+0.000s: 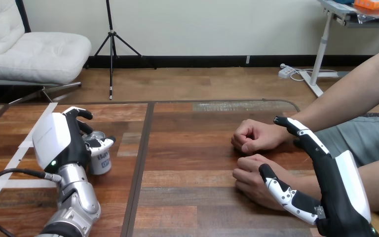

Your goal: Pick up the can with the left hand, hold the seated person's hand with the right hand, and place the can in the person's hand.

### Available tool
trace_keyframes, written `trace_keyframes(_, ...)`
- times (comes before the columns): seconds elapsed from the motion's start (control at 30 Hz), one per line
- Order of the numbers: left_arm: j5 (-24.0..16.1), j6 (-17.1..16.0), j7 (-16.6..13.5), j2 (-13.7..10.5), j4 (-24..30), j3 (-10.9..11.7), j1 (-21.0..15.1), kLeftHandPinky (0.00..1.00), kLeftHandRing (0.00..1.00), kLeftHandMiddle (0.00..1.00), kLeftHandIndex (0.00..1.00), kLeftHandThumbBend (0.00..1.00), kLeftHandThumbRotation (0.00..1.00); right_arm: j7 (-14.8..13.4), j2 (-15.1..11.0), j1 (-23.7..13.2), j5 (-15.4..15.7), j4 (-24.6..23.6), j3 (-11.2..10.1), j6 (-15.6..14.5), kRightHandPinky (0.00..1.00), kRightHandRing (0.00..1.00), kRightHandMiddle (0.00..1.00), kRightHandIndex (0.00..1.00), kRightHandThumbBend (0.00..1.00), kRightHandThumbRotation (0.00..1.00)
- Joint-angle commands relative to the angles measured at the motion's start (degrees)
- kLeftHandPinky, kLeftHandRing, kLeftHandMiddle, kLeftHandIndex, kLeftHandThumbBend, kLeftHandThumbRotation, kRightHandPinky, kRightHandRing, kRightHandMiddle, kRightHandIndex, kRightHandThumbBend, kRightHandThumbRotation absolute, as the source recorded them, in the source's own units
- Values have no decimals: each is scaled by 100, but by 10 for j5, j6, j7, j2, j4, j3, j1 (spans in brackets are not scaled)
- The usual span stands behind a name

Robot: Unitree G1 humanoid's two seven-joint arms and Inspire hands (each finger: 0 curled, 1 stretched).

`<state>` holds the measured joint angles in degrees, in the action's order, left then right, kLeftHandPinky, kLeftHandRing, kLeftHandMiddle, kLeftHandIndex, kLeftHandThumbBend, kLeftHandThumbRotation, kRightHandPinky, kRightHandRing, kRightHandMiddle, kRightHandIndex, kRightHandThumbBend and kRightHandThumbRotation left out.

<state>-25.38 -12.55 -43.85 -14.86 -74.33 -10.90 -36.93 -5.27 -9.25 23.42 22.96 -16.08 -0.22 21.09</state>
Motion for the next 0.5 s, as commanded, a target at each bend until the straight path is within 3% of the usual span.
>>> trace_keyframes(0.0, -9, -5, -2, -2, 1, -10, -10, 52, 60, 65, 66, 79, 8, 1, -3, -26, -2, -25, 2, 5, 86, 90, 89, 85, 46, 0)
trace_keyframes(0.47, -13, -10, -16, 1, 5, -12, -7, 59, 65, 71, 72, 83, 21, -2, -7, -30, 4, -20, 0, 13, 86, 90, 89, 84, 46, 0)
